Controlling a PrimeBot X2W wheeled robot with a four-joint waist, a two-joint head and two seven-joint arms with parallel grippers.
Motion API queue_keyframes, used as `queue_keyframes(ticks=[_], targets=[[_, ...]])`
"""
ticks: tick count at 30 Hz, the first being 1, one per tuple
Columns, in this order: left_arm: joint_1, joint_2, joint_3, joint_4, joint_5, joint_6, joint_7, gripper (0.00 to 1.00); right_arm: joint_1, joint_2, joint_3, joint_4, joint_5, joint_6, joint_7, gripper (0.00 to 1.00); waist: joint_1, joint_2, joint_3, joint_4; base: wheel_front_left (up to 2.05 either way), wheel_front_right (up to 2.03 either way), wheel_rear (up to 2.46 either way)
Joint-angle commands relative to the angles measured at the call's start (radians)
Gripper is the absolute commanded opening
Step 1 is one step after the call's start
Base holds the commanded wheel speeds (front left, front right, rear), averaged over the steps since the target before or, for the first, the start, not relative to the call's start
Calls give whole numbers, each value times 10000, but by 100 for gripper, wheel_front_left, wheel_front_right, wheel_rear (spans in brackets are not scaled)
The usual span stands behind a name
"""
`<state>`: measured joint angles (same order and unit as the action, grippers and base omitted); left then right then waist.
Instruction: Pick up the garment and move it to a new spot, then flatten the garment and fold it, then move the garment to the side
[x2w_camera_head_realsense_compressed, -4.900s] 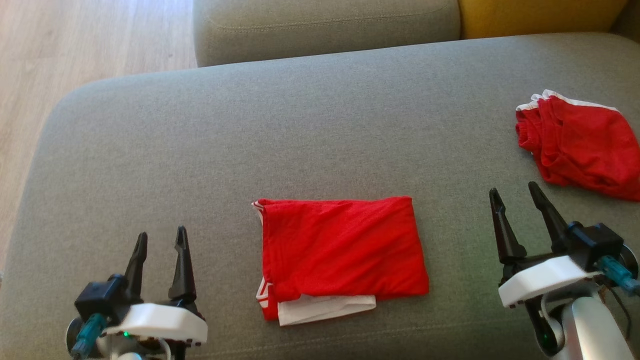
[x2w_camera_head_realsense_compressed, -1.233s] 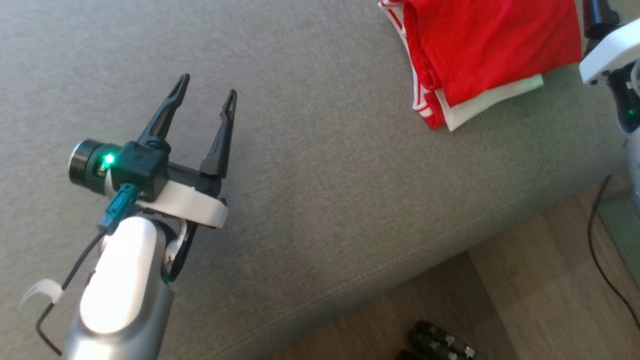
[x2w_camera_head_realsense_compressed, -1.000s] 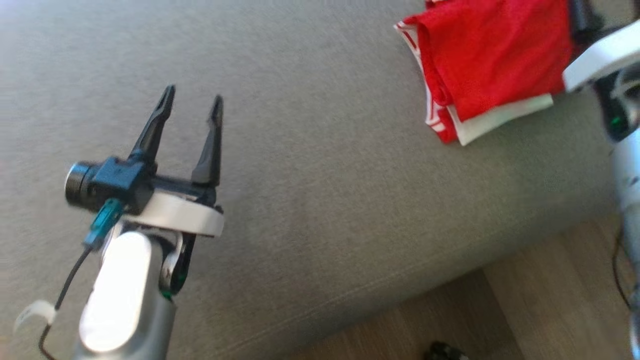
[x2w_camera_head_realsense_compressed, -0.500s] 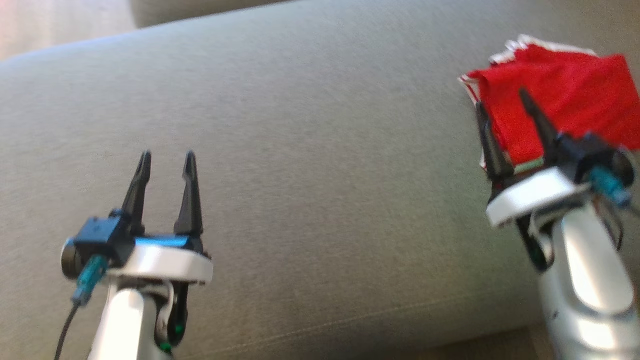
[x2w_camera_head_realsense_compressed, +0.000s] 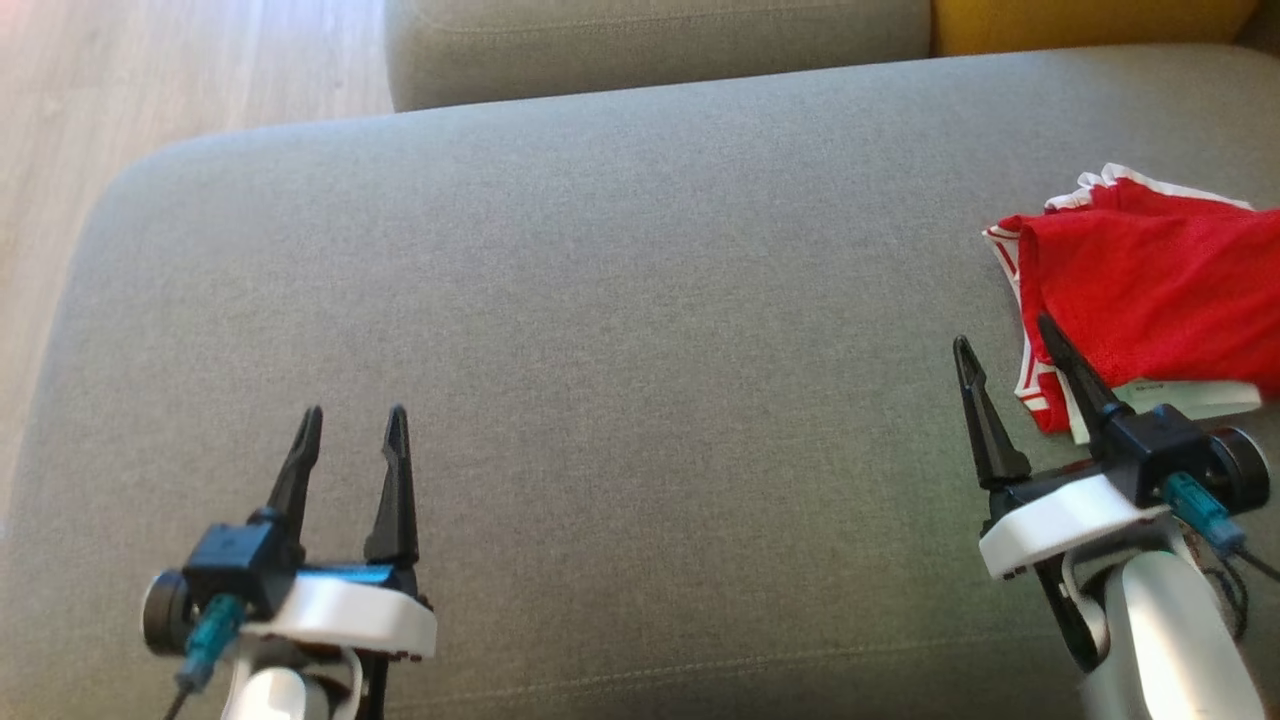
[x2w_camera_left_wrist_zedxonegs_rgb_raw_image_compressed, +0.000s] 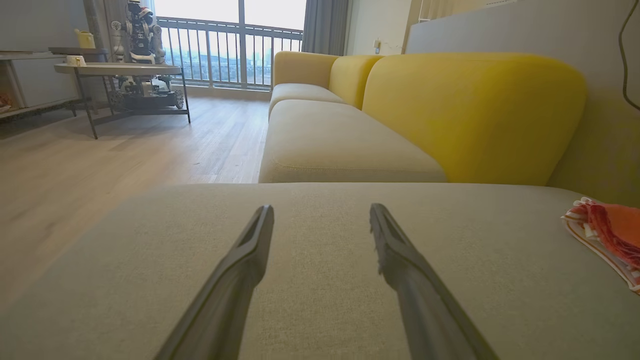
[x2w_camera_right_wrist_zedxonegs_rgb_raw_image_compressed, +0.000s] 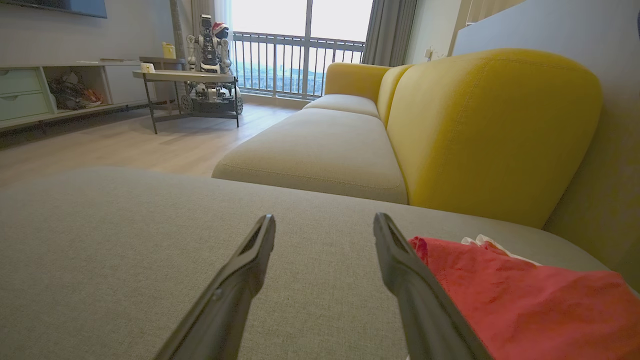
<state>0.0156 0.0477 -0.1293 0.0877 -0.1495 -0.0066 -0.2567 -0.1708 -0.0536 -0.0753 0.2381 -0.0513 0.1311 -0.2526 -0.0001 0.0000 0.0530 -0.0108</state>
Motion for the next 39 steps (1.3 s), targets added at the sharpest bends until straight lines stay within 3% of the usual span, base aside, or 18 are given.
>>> queue_keyframes(ticks=[1,5,14,26,39], targets=[[-166,28,242,-345,57,157,-51,100,-198,29,251,-421,86,-4,-91,100,1,0,-53,30,0,0,0],[-26,27,202,-338,74,442,-51,100,-86,31,252,-482,227,-4,-91,100,1,0,-133,63,0,0,0],[133,27,285,-423,-15,538,-51,100,-28,32,220,-525,415,-4,-91,100,1,0,-245,23,0,0,0],[175,26,221,-181,-230,13,-51,100,4,33,237,-452,368,-4,-91,100,1,0,-281,-143,0,0,0],[109,26,402,-169,-983,-77,-51,100,-68,33,253,-473,285,-4,-91,100,1,0,-142,-219,0,0,0]])
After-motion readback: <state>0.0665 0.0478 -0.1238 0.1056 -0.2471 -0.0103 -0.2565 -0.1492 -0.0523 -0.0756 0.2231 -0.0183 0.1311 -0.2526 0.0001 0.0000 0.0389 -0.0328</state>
